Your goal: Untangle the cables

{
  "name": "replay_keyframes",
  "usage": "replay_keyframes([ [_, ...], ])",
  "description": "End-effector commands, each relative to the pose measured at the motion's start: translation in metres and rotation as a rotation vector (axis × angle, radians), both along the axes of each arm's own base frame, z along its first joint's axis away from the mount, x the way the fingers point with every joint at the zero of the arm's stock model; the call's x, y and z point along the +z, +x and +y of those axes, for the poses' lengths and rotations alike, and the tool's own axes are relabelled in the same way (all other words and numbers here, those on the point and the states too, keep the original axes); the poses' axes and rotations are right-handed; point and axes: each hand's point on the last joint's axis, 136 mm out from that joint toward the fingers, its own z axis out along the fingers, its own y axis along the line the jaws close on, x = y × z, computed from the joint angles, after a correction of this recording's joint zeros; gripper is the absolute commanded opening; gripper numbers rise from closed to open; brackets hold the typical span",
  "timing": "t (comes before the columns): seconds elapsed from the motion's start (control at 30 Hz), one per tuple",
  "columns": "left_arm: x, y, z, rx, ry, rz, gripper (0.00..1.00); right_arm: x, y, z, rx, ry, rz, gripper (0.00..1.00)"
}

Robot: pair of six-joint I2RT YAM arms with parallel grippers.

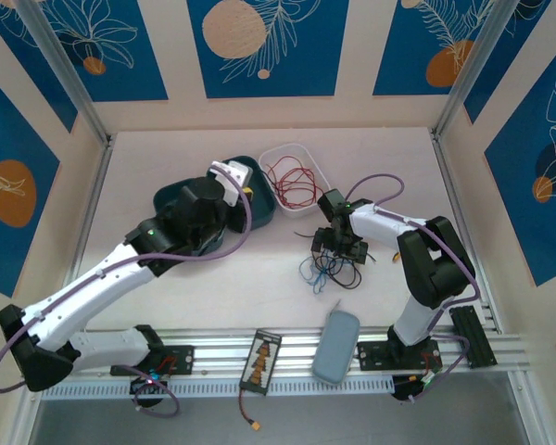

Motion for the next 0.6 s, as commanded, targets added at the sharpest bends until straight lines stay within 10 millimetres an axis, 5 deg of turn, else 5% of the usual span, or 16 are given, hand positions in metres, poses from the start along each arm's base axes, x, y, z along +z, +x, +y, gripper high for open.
replay_keyframes([
  [0.0,0.023,0.011,0.021,0.081,0.044,-0.080,0.00,0.008,0.002,-0.011,-0.033,-0.042,-0.018,0.99],
  [0.2,0.020,0.033,0.033,0.143,0.045,-0.079,0.00,0.022,-0.001,-0.017,-0.046,-0.042,-0.059,0.99],
  [0.57,-0.038,0.103,0.056,0.287,0.048,0.070,0.00,0.050,-0.012,-0.035,-0.100,-0.053,-0.127,0.99],
])
